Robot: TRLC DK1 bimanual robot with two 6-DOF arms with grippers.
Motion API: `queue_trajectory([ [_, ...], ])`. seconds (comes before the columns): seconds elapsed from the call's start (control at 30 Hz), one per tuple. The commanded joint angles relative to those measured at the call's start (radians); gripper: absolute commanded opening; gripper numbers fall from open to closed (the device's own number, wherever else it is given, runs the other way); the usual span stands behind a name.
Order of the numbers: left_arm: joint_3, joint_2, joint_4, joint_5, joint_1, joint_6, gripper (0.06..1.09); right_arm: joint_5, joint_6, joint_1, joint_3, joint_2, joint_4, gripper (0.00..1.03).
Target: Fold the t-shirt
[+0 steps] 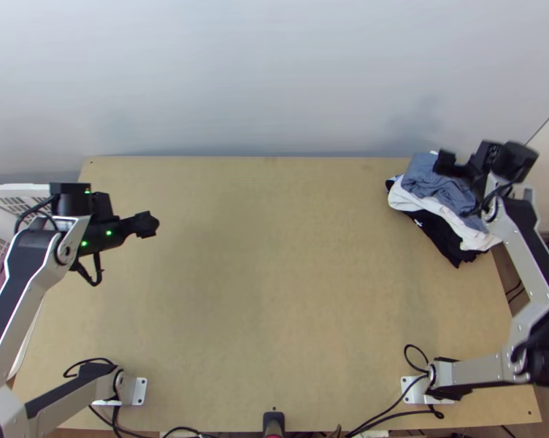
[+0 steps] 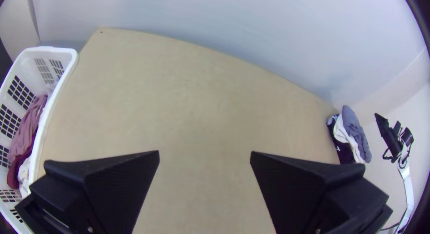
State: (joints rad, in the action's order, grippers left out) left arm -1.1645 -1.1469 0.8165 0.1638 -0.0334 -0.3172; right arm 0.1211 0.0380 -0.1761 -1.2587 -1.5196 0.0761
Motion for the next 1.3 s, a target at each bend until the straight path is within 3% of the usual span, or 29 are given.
queue_trajectory([
  [0.0, 0.014, 0.088, -0.033, -0.090, 0.003, 0.032, 1.04, 0.009, 0.003, 0.124, -0.116, 0.130, 0.166, 0.99],
  [0.1, 0.080, 0.157, -0.086, -0.155, 0.006, 0.079, 1.04, -0.001, 0.013, 0.196, -0.019, 0.188, 0.195, 0.99],
  [0.17, 0.141, 0.219, -0.129, -0.205, 0.006, 0.096, 1.04, -0.098, 0.000, 0.270, 0.071, 0.246, 0.195, 0.99],
  [0.27, 0.235, 0.306, -0.175, -0.210, 0.007, 0.096, 1.04, -0.172, -0.024, 0.402, 0.211, 0.345, 0.175, 0.99],
  [0.4, 0.332, 0.391, -0.206, -0.233, 0.015, 0.096, 1.04, -0.193, -0.015, 0.497, 0.394, 0.453, 0.151, 0.99],
  [0.67, 0.554, 0.558, -0.283, -0.264, 0.020, 0.110, 1.04, -0.192, -0.029, 0.487, 0.627, 0.702, 0.146, 0.99],
  [1.0, 0.672, 0.628, -0.316, -0.326, 0.026, 0.107, 1.04, -0.186, -0.021, 0.472, 0.832, 0.888, 0.067, 0.99],
  [1.27, 0.736, 0.622, -0.499, -0.418, 0.027, 0.109, 1.04, -0.233, -0.049, 0.468, 1.001, 1.096, -0.024, 0.99],
])
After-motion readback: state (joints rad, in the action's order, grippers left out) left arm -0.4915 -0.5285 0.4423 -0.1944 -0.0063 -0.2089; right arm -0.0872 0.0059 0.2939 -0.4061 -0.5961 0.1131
